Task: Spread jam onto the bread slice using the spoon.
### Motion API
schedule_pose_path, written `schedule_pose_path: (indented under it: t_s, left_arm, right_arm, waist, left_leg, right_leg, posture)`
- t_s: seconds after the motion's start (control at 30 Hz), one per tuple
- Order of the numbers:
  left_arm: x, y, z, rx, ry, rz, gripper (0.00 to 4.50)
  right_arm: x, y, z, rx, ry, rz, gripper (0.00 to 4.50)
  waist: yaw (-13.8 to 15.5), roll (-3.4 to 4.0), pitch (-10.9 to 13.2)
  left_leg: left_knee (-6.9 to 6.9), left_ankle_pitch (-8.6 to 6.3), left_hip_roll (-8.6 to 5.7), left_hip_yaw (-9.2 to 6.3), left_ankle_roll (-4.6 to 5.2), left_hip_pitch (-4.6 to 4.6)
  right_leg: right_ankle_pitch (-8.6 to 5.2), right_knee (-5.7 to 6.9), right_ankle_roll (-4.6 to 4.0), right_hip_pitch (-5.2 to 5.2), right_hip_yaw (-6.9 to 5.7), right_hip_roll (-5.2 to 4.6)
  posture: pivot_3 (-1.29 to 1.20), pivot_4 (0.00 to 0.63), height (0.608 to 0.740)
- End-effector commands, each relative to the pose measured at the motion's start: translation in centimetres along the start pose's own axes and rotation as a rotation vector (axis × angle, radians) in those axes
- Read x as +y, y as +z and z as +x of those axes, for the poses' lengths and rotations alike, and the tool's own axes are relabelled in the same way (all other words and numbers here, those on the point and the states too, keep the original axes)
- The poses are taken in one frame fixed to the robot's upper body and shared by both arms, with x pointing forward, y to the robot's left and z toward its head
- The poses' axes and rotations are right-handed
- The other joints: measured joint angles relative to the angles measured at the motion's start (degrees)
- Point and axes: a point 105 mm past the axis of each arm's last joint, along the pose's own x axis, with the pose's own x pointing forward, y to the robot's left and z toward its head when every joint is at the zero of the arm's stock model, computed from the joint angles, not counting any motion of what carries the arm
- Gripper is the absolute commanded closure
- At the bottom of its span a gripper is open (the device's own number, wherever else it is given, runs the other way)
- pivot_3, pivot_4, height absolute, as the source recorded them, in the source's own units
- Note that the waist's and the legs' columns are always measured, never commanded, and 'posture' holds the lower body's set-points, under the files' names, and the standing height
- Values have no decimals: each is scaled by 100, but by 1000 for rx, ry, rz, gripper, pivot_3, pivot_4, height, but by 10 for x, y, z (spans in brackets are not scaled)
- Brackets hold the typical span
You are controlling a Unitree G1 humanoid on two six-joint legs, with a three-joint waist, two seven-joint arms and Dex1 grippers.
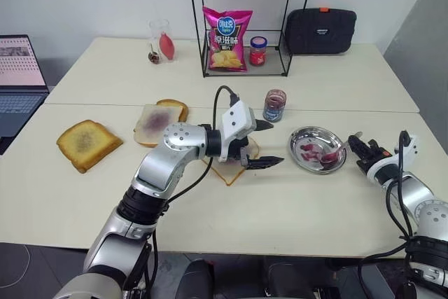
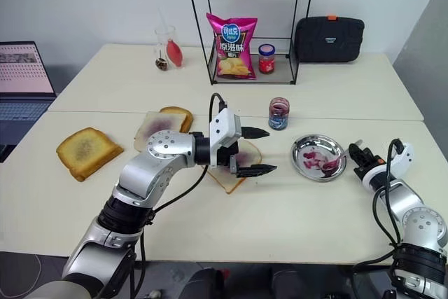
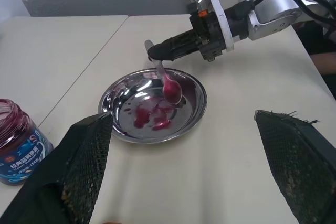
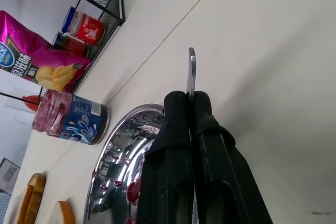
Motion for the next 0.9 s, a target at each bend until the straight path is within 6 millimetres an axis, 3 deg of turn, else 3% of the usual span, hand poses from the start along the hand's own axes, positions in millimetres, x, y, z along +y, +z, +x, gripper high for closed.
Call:
schedule_pose_path:
  t_s: [0.03, 0.2, 0.47, 0.67, 0.77, 0.83, 0.9]
  left_arm:
    - [6, 10, -9, -24, 35, 43, 0]
    - [15, 8, -19, -21, 75, 33, 0]
    - [23, 13, -30, -84, 155, -14, 0]
    - [33, 4, -51, -123, 310, -109, 0]
    - [35, -2, -56, -119, 365, -124, 0]
    - [38, -2, -57, -136, 415, -126, 0]
    - [39, -1, -57, -148, 443, -123, 0]
  right_arm:
    - [21, 23, -9, -54, 82, -60, 4480]
    - [66, 32, -14, -42, 207, -169, 4480]
    - [119, 36, -8, -55, 288, -370, 4480]
    - [184, 24, 17, -91, 395, -628, 4480]
    - [208, 23, 34, -130, 431, -728, 4480]
    - [224, 27, 56, -191, 427, -809, 4480]
    - [230, 29, 70, -231, 417, -870, 4480]
  waist:
    - [0, 1, 0]
    - [-10, 11, 9]
    - [-9, 11, 10]
    - [-99, 19, 15]
    - [-93, 19, 15]
    - [-84, 18, 15]
    - [-62, 17, 16]
  left_leg:
    - [0, 0, 0, 0, 0, 0]
    - [-2, 0, 0, 0, 0, -1]
    - [-4, 0, 2, -2, 0, -6]
    - [-2, 0, 5, 3, 0, -20]
    - [-3, 0, 8, -6, 0, -28]
    - [-2, 0, 6, -4, 0, -33]
    - [-4, 0, 8, -5, 0, -40]
  right_leg:
    - [0, -1, 0, 0, 0, 0]
    - [0, -3, 0, -1, 1, 0]
    - [2, -14, 4, -1, -3, 0]
    - [12, -32, 19, -11, 6, -1]
    - [12, -43, 19, -13, -8, 0]
    - [15, -48, 21, -13, -7, -1]
    - [30, -68, 13, -14, -9, -2]
  posture:
    - [0, 150, 740]
    - [0, 150, 740]
    - [0, 150, 740]
    - [0, 150, 740]
    - [0, 150, 740]
    - [0, 150, 740]
    - [0, 150, 740]
